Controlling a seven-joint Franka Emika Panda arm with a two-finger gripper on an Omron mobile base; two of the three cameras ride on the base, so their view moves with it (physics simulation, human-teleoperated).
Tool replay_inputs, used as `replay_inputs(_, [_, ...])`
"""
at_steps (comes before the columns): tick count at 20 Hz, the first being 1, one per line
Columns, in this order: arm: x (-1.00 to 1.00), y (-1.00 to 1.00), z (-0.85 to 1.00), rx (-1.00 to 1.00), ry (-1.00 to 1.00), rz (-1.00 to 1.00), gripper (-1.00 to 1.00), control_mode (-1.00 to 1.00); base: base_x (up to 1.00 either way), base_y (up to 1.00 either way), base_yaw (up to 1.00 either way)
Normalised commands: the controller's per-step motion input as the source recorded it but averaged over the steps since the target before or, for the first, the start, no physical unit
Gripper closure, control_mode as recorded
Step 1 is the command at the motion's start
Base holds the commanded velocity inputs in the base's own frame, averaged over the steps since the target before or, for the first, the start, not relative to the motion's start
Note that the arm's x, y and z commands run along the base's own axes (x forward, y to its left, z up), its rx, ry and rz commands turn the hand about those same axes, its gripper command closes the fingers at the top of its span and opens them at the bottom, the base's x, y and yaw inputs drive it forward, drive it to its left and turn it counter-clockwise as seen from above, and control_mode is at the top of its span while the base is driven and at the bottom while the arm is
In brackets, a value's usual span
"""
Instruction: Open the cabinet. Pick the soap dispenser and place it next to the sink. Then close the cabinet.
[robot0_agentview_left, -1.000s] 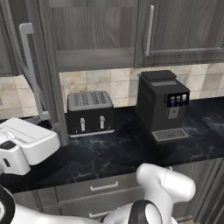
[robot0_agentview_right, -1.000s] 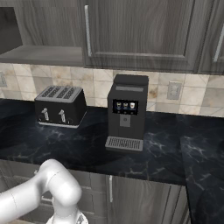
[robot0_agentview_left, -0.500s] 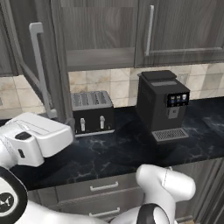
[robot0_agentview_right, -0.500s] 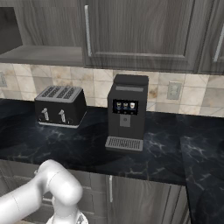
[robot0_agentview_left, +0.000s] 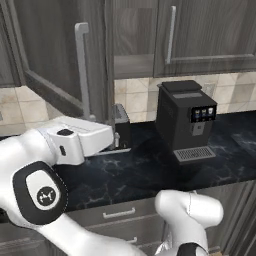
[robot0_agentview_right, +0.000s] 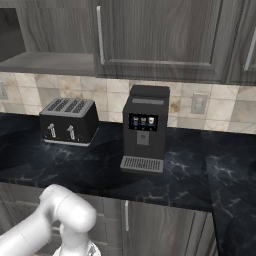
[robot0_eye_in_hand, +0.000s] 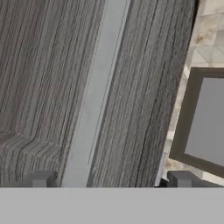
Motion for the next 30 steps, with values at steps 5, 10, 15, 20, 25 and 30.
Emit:
replay_inputs(5, [0.60,-0.69,0.00,-0.01,0.00,0.08,-1.00,-1.00,0.00,0.00,0.00])
replay_inputs(10, [0.54,-0.59,0.02,0.00,0.00,0.12,-1.00,-1.00,0.00,0.00,0.00])
replay_inputs(15, [0.49,-0.48,0.04,0.00,0.00,0.15,-1.00,-1.00,0.00,0.00,0.00])
replay_inputs(20, [0.50,-0.45,0.12,0.00,0.00,0.16,-1.00,-1.00,0.00,0.00,0.00])
replay_inputs(25, [0.51,-0.46,0.09,0.00,0.00,0.15,-1.00,-1.00,0.00,0.00,0.00])
replay_inputs(30, [0.53,-0.38,0.00,-0.03,0.00,0.11,-1.00,-1.00,0.00,0.00,0.00])
